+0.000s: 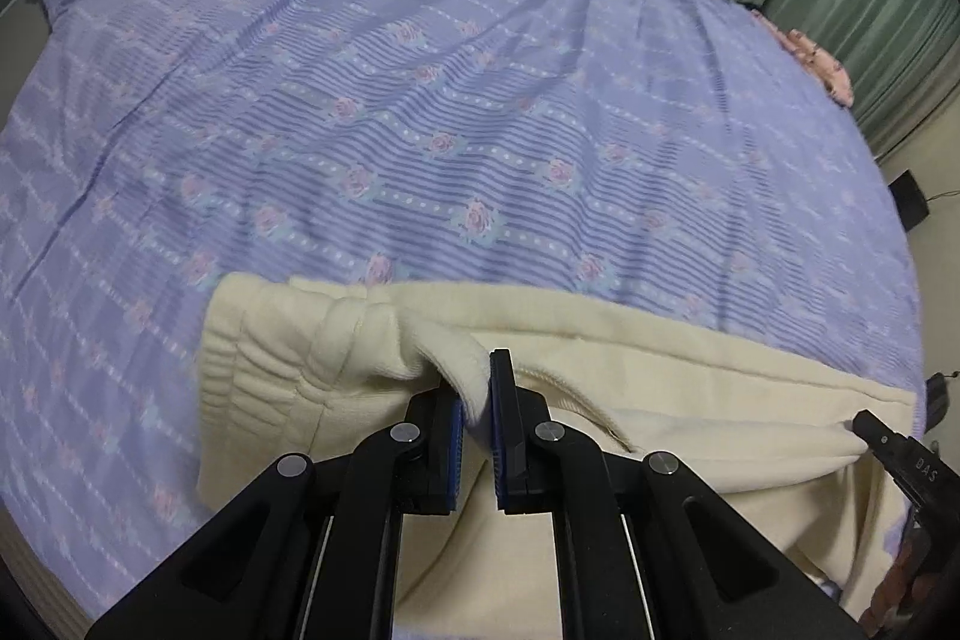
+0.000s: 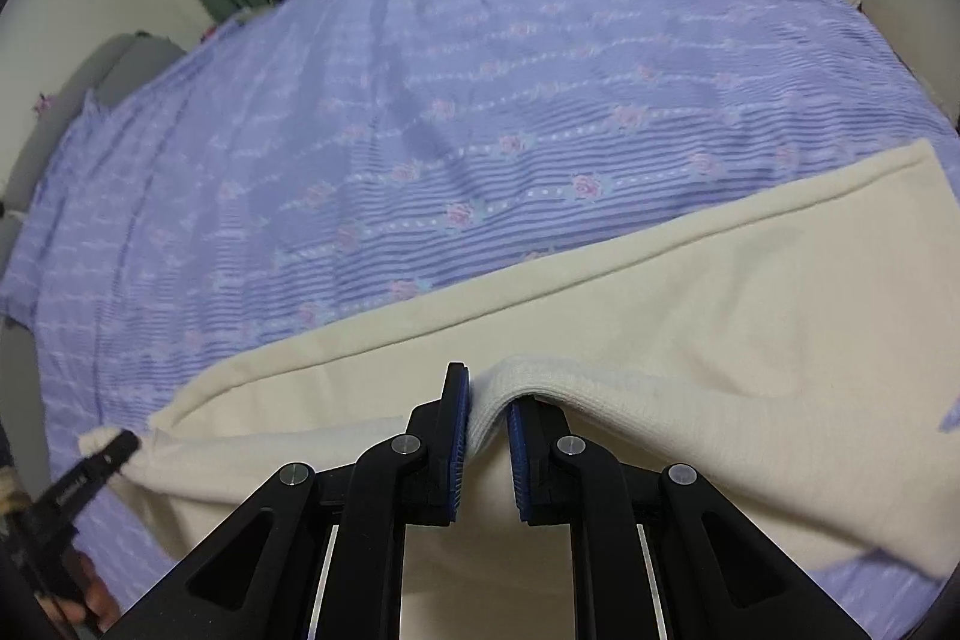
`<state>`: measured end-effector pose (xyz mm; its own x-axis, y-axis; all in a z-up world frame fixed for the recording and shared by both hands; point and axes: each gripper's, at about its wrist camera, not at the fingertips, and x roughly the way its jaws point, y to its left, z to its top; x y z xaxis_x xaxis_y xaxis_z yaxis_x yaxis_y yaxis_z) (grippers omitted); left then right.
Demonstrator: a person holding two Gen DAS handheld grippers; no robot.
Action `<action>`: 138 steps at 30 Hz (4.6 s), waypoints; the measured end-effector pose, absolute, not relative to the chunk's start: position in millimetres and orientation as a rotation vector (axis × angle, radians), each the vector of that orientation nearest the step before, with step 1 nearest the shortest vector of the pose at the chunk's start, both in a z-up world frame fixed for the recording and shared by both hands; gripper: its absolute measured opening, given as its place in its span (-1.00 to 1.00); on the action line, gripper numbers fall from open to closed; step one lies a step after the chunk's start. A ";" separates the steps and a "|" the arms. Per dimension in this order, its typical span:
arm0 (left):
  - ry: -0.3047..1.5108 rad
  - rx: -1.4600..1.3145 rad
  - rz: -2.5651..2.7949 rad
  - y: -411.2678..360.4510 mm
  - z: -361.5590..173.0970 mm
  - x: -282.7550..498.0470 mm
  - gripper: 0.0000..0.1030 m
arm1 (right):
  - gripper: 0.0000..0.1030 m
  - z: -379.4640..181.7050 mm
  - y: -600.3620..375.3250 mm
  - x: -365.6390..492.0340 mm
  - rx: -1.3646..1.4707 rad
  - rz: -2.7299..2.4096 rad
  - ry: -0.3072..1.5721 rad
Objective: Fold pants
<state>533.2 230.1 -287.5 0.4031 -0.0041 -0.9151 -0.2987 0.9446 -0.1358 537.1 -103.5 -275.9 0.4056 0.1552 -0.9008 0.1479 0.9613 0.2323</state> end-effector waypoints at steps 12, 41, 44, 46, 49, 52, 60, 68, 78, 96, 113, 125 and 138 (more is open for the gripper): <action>1.120 -0.342 0.238 239.7 -277.2 555.2 0.50 | 0.03 -275.9 -92.8 562.8 0.316 0.037 1.239; 0.851 0.170 -0.310 49.2 -88.2 290.1 0.78 | 0.43 -79.9 -162.1 277.5 0.164 0.008 0.927; 0.836 0.154 -0.336 12.6 -83.9 269.3 0.82 | 0.42 -79.9 -202.5 253.7 0.168 -0.006 0.932; 0.837 0.143 -0.339 -19.2 -86.7 257.3 0.82 | 0.42 -83.0 -226.2 245.8 0.170 -0.006 0.935; 0.868 0.118 -0.312 -64.5 -94.7 247.1 0.82 | 0.42 -94.6 -271.5 237.7 0.169 0.000 0.957; 0.908 0.060 -0.295 -103.5 -107.1 236.8 0.82 | 0.42 -110.7 -319.5 231.8 0.198 0.029 0.999; 1.026 0.042 -0.218 -191.5 -160.3 229.5 0.82 | 0.42 -168.9 -411.5 226.7 0.158 0.073 1.130; 1.148 0.097 -0.206 -240.8 -209.8 234.5 0.82 | 0.42 -250.9 -441.0 226.0 0.102 0.072 1.297; 1.229 0.179 -0.211 -263.6 -247.4 234.9 0.82 | 0.19 -335.8 -431.2 236.4 -0.192 0.002 1.396; 0.950 0.548 -0.366 -258.1 -199.2 284.3 0.82 | -0.83 -218.4 -476.9 248.2 -0.235 -0.136 1.035; 0.992 0.849 -0.722 -309.5 -250.0 401.7 0.83 | -0.84 -209.8 -502.4 296.9 -0.094 -0.240 1.073; 1.190 0.729 -0.927 -321.0 -286.7 476.8 -0.83 | -0.84 -217.5 -508.8 340.5 -0.115 -0.320 1.128; 1.103 0.579 -0.763 -330.9 -258.8 576.1 -0.83 | -0.85 -195.0 -544.3 464.8 -0.198 -0.227 1.044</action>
